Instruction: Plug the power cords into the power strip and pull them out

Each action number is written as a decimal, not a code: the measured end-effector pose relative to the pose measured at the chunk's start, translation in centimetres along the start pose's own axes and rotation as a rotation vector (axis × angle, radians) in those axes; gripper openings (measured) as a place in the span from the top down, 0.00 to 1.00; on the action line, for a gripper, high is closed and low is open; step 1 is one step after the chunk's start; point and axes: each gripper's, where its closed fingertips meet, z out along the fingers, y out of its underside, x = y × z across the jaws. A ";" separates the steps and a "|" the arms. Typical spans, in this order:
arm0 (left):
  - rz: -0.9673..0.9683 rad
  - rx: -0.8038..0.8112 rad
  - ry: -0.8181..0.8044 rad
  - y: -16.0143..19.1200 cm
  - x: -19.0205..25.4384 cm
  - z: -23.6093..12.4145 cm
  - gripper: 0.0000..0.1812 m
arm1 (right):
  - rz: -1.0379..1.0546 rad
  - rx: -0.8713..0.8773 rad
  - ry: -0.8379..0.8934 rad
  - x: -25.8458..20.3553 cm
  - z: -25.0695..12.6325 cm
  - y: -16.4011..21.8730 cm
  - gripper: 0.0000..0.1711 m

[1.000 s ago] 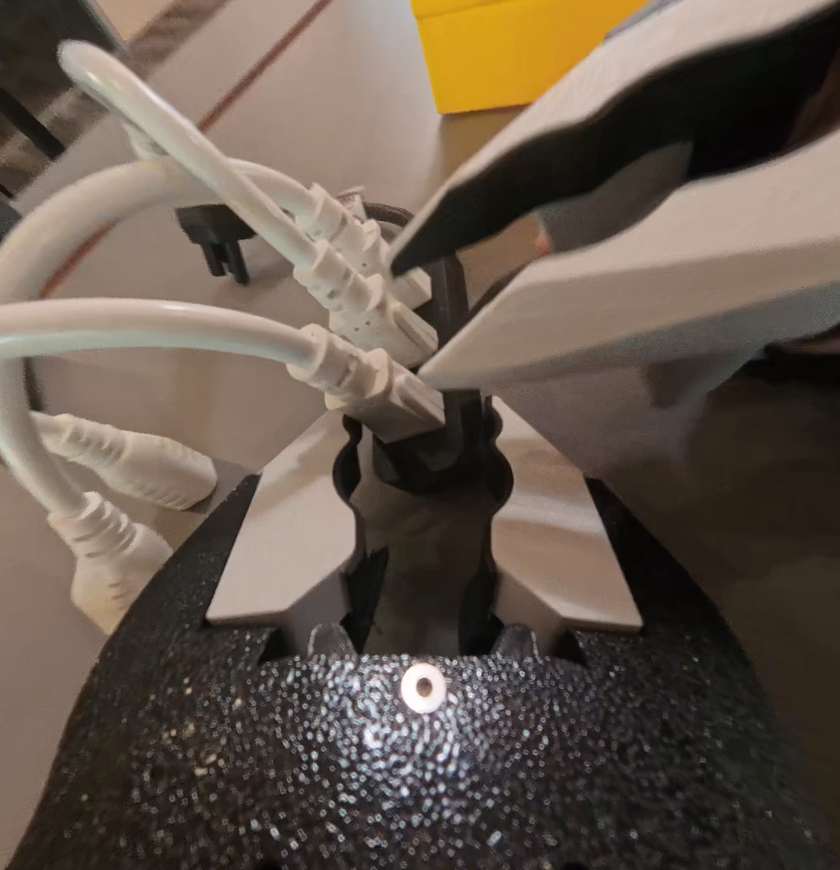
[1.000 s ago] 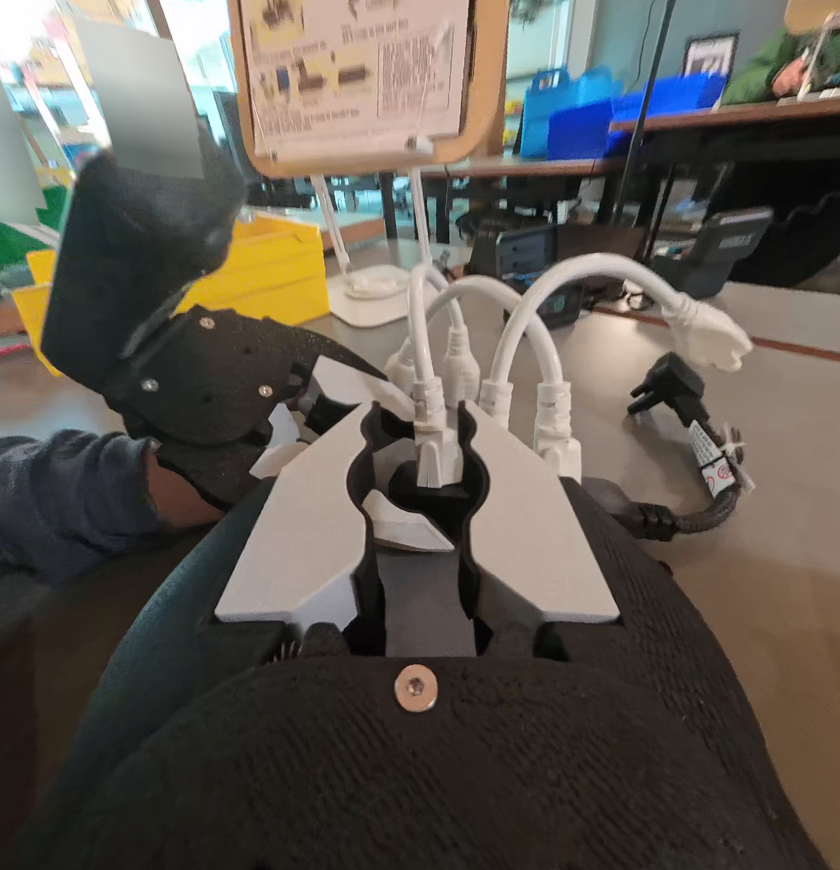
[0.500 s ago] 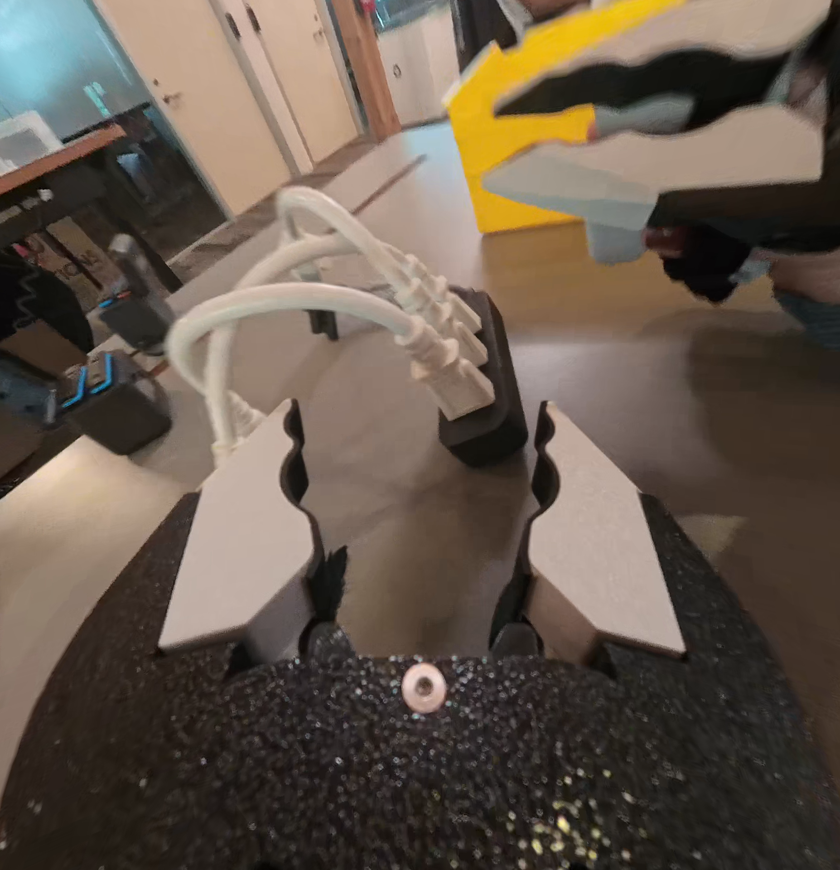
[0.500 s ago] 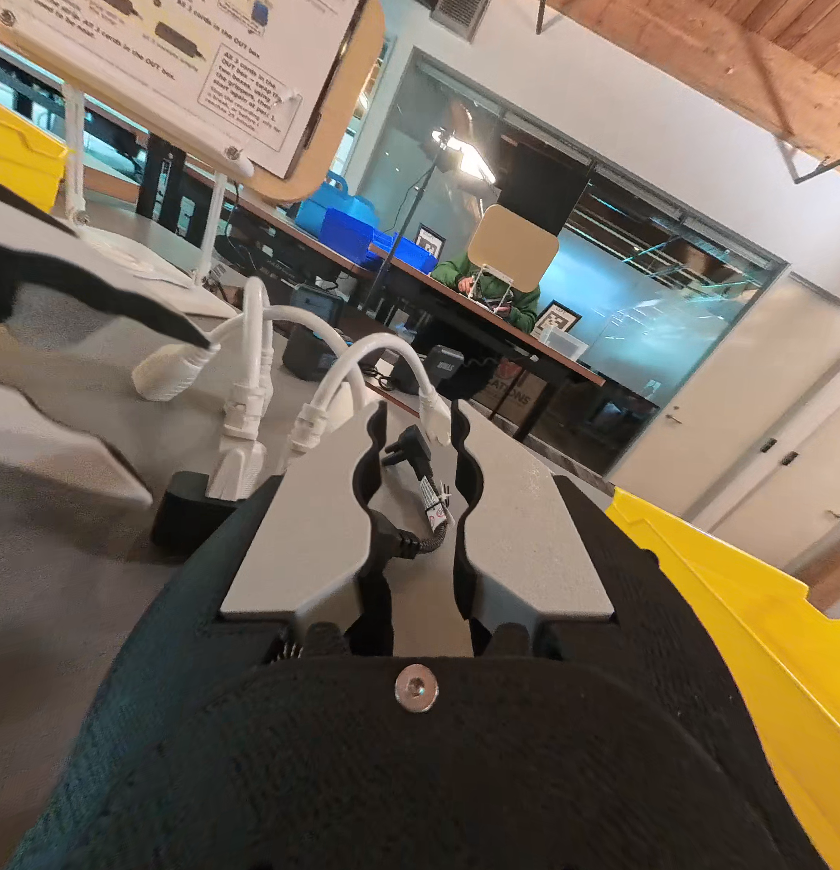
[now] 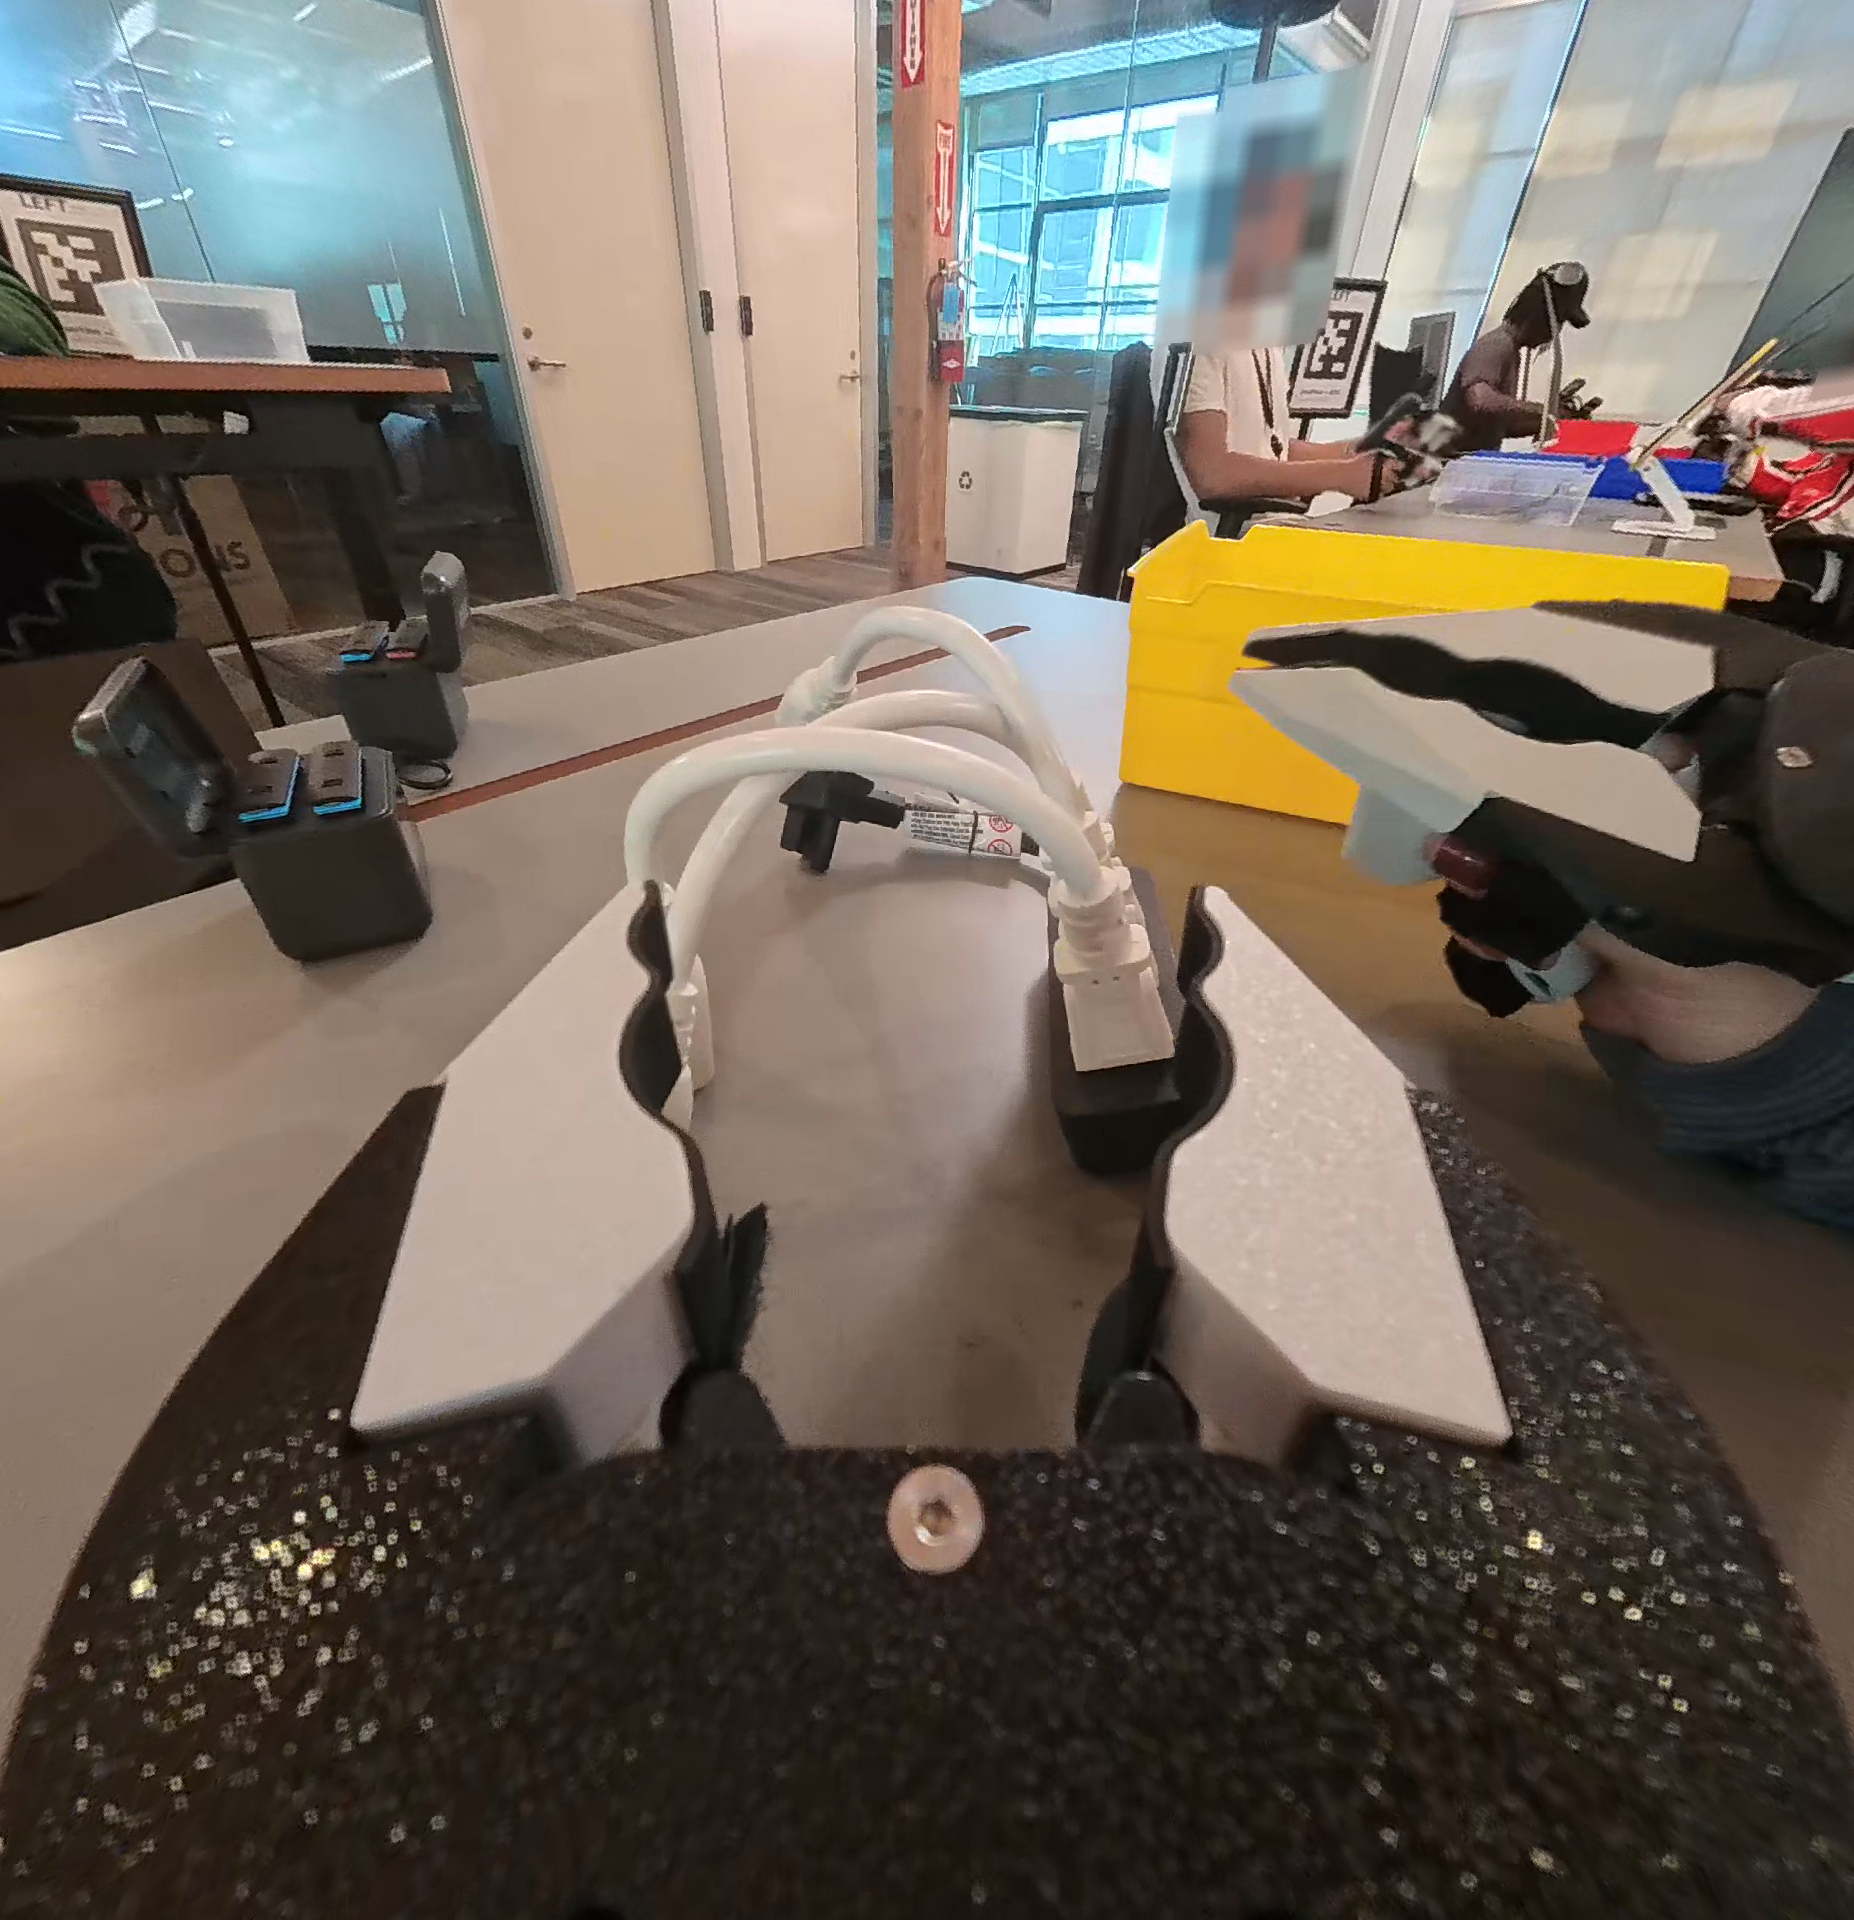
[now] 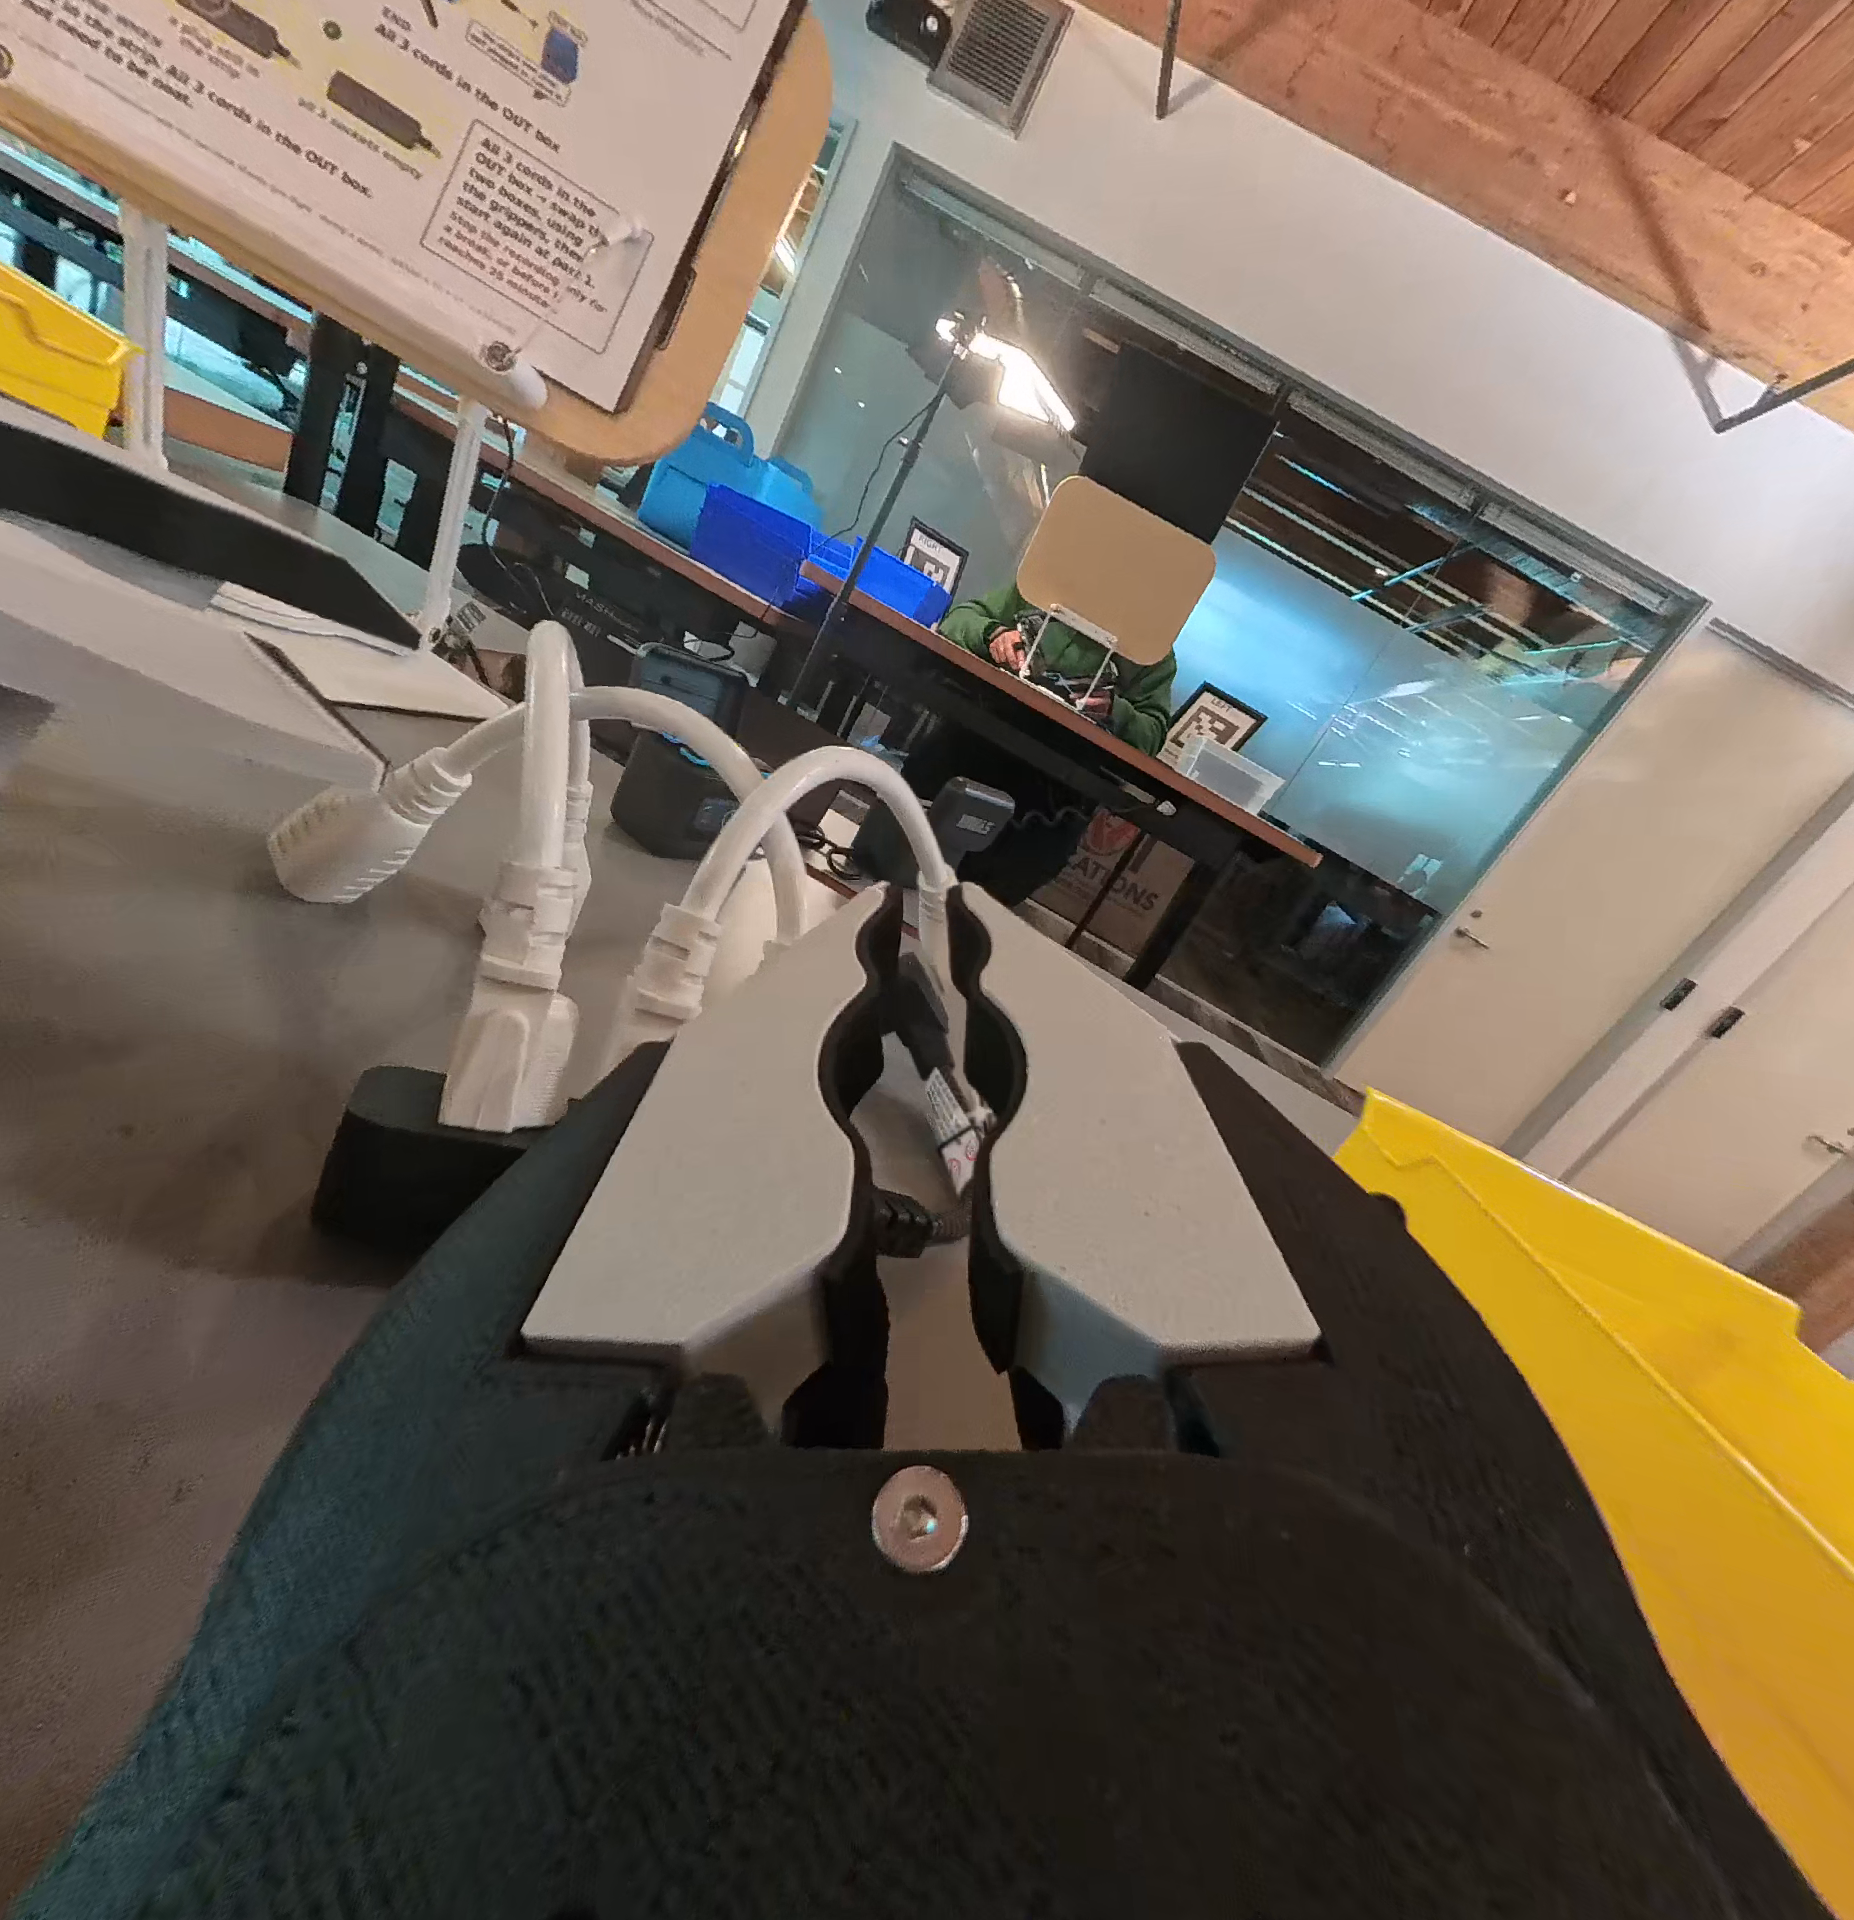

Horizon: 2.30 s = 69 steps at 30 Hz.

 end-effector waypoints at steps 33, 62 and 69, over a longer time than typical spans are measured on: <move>0.124 -0.129 -0.003 1.9 1.0 1.4 0.61 | -0.066 0.176 -0.265 -4.0 2.6 -1.4 0.98; -0.243 -0.137 -0.056 2.3 -3.0 1.2 0.77 | 0.080 0.150 -0.344 -4.1 2.9 -0.8 0.98; -0.245 -0.137 -0.047 2.2 -2.9 1.2 0.78 | 0.066 0.177 -0.318 -3.7 2.7 -1.3 0.98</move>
